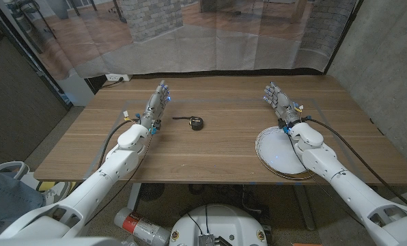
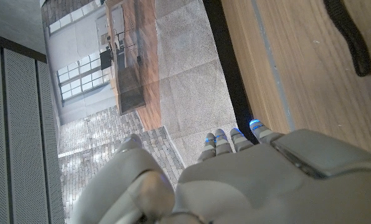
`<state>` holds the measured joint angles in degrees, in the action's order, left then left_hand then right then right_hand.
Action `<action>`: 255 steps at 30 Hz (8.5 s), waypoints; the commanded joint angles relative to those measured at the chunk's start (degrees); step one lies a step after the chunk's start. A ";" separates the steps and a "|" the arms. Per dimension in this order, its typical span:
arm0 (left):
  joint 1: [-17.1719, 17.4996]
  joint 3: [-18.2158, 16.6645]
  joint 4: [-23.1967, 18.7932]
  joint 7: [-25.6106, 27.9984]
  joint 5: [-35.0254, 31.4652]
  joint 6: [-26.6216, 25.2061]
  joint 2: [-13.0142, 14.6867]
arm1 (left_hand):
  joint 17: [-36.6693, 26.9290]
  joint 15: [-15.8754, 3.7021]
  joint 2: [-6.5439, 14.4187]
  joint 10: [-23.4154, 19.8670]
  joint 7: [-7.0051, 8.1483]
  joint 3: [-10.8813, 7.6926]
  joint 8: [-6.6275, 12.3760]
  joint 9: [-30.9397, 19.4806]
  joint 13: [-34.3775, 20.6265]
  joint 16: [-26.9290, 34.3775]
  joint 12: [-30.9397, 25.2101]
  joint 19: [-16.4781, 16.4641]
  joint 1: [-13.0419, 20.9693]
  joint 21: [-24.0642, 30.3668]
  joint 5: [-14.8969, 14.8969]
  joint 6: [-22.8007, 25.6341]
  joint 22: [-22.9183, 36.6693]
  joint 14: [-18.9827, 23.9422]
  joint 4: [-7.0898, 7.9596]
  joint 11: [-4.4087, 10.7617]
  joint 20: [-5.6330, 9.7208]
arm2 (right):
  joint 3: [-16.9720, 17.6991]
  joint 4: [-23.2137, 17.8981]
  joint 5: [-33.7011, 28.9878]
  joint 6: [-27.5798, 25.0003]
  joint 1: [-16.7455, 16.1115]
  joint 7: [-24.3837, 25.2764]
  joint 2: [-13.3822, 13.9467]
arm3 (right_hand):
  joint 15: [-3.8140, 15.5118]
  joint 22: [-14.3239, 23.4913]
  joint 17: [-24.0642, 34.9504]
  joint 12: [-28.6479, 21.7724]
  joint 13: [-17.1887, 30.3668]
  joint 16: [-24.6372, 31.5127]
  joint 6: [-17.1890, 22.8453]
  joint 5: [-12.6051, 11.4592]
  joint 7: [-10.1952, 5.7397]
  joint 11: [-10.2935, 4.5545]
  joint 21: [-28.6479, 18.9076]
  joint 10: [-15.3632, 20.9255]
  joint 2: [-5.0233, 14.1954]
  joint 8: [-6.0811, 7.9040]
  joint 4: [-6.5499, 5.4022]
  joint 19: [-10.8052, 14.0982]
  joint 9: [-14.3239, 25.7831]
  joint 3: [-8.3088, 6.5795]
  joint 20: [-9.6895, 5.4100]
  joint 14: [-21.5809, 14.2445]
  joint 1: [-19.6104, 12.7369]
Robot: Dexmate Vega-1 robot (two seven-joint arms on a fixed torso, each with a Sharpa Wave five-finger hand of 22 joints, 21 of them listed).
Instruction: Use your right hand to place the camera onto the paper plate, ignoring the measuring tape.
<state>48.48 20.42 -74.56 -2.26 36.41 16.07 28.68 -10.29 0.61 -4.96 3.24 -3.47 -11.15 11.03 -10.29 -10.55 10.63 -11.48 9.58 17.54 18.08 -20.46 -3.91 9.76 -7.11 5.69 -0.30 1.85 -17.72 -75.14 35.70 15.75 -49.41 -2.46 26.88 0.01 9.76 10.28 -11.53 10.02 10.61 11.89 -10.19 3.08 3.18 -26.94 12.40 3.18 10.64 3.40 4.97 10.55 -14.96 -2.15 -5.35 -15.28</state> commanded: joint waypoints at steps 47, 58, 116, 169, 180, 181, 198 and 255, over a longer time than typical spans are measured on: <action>0.98 -5.78 -1.10 -3.51 -5.21 -4.59 -3.73 | -0.18 0.24 0.85 0.33 0.00 0.03 0.39 -0.32 -0.12 0.28 -0.23 0.36 0.87 -0.93 -0.21 0.19 0.37 -0.21 -0.04 -0.01 2.57 | 17.24 -5.59 -21.40 -7.57 -3.07 -11.13 -11.23 | -0.15 0.27 0.24 -0.11 0.35 0.29 0.13 -0.38 -0.45 -0.16 1.31 0.05 0.23 0.30 0.72 0.61 0.21 -0.45 -2.50 -0.70 -0.84; 1.06 -5.11 -2.20 -2.40 -6.62 -5.27 -2.89 | -0.19 0.28 0.95 0.23 0.04 0.12 0.37 -0.32 -0.13 0.29 -0.25 0.25 0.90 -1.12 -0.19 0.22 0.38 -0.16 -0.04 0.18 2.47 | 17.57 -6.16 -22.47 -8.22 -3.02 -11.43 -10.61 | -0.24 0.28 0.25 -0.12 0.36 0.30 0.23 -0.36 -0.51 -0.27 1.54 0.02 0.28 0.36 0.81 0.64 0.22 -0.46 -2.46 -0.73 -0.86; 0.14 -5.02 -1.52 -3.07 -6.17 -4.74 -3.36 | -0.21 0.41 1.43 0.04 -0.09 0.67 0.44 -0.34 -0.14 0.32 -0.21 -0.30 1.07 -2.12 -0.02 0.94 0.44 0.14 -0.06 0.20 1.72 | 18.46 -13.33 -35.16 -12.40 -4.75 -4.84 -4.60 | -0.02 0.32 0.13 -0.07 0.40 0.27 0.03 -0.37 -0.99 -0.76 3.12 -0.45 0.64 0.38 1.97 0.66 0.24 -0.73 -2.28 -0.79 -1.98; 2.06 -4.60 -4.59 -1.25 -6.24 -5.88 -2.81 | -0.21 0.50 1.97 -0.11 0.05 1.01 0.46 -0.36 -0.15 0.26 -0.19 -0.68 1.36 -2.94 0.08 1.43 0.49 0.23 -0.12 0.12 1.66 | 18.31 -17.71 -49.98 -12.79 -7.93 2.85 -0.80 | 1.43 0.35 0.06 -0.49 0.41 0.48 1.20 -0.46 -2.45 -2.82 4.61 0.45 1.20 0.77 3.35 1.50 0.28 -1.32 -2.39 -2.00 -3.70; 2.19 -4.49 -4.62 -1.02 -6.25 -6.22 -2.78 | -0.21 0.51 2.23 -0.16 0.16 0.98 0.46 -0.36 -0.15 0.25 -0.20 -0.77 1.55 -3.09 0.09 1.51 0.49 0.25 -0.17 0.22 1.59 | 17.60 -18.35 -53.30 -13.89 -8.00 3.40 0.28 | 1.60 0.34 0.04 -0.58 0.42 0.59 1.33 -0.46 -2.76 -3.05 4.70 0.77 1.20 0.76 3.67 2.44 0.28 -1.47 -2.24 -2.70 -4.12; 2.19 -4.46 -4.65 -0.93 -6.33 -6.27 -2.76 | -0.20 0.54 2.25 -0.17 0.16 0.97 0.46 -0.36 -0.15 0.26 -0.20 -0.78 1.57 -3.10 0.09 1.52 0.49 0.28 -0.17 0.19 1.57 | 17.53 -18.43 -53.60 -14.04 -8.00 3.46 0.37 | 1.59 0.34 0.03 -0.59 0.42 0.59 1.37 -0.47 -2.78 -2.92 4.72 0.79 1.24 0.78 3.71 2.47 0.29 -1.52 -2.17 -2.73 -4.20; 1.99 -4.48 -4.42 -0.97 -6.27 -6.49 -2.76 | -0.18 0.90 2.63 -0.41 -0.05 0.95 0.53 -0.37 -0.15 0.34 -0.26 -1.03 1.87 -3.34 0.15 1.86 0.50 0.61 -0.27 -0.12 1.61 | 16.34 -20.58 -58.49 -17.39 -8.12 2.98 2.43 | 2.07 0.26 -0.08 -0.53 0.45 0.36 2.21 -0.30 -3.38 -3.70 5.15 0.91 1.00 0.89 5.15 5.42 0.34 -2.07 4.18 -3.48 -6.68; 3.49 -4.98 -5.92 0.02 -6.10 -6.75 -2.39 | -0.19 2.03 3.39 -0.46 -0.52 1.26 0.42 -0.42 -0.17 0.18 -0.15 -1.07 2.46 -4.38 0.52 2.30 0.59 0.64 -0.46 -0.40 0.07 | 10.31 -26.84 -72.44 -32.01 -5.97 -7.83 9.91 | -5.08 0.50 -0.03 0.75 0.64 -0.40 -2.64 -1.19 -9.13 -5.14 10.89 -5.06 -3.43 -0.50 6.35 6.01 0.52 -2.86 14.50 0.20 -14.44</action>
<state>51.41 15.74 -79.65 -2.89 30.25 9.22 25.96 -10.25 2.38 -2.01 2.48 -3.88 -10.08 11.47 -10.51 -10.52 10.61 -11.48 8.72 20.02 13.73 -20.07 -1.41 10.29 -6.43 5.12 -0.41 2.02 -5.41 -101.11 -34.33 -13.63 -56.65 -7.47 35.04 -5.12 10.01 10.15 -10.97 10.55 10.37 9.48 -11.04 -6.04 -2.09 -16.28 7.61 -0.19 10.14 9.43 10.51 10.79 -17.49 12.17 -5.30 -28.77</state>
